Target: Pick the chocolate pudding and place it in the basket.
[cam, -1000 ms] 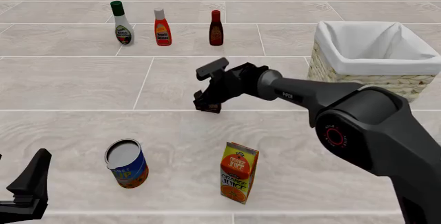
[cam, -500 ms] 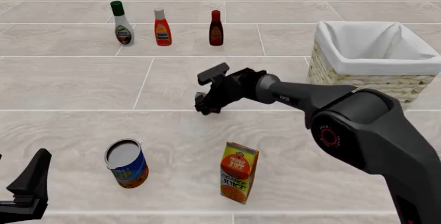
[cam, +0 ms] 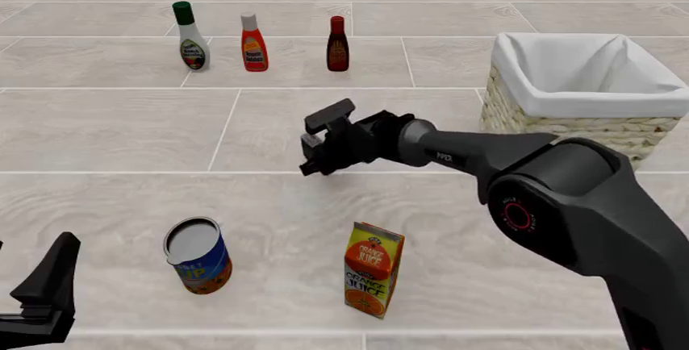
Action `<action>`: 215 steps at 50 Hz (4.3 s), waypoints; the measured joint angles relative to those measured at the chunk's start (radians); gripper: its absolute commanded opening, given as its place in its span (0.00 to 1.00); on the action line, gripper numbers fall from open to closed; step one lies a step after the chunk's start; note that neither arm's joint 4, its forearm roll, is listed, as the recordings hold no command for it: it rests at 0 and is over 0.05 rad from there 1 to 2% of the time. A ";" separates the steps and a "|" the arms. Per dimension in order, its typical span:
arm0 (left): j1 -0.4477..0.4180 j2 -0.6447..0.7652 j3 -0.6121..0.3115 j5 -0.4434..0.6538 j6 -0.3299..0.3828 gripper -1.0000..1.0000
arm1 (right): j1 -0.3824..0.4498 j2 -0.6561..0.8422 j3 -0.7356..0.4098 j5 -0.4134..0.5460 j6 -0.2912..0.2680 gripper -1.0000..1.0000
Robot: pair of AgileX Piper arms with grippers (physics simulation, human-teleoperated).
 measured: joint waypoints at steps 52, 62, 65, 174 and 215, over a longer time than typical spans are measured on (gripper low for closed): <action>0.000 0.000 0.000 0.000 0.000 1.00 | -0.052 -0.207 0.040 0.009 0.038 0.00; 0.000 0.000 0.000 0.000 0.000 1.00 | -0.078 -0.254 0.043 0.025 0.040 0.00; 0.000 0.000 0.000 0.000 0.000 1.00 | -0.083 -0.270 0.045 0.031 0.046 0.00; 0.000 0.000 0.000 0.000 0.000 1.00 | -0.506 -0.558 -0.086 0.241 0.043 0.00; 0.000 0.000 0.000 0.000 0.000 1.00 | -0.695 -0.533 -0.079 0.254 0.139 0.00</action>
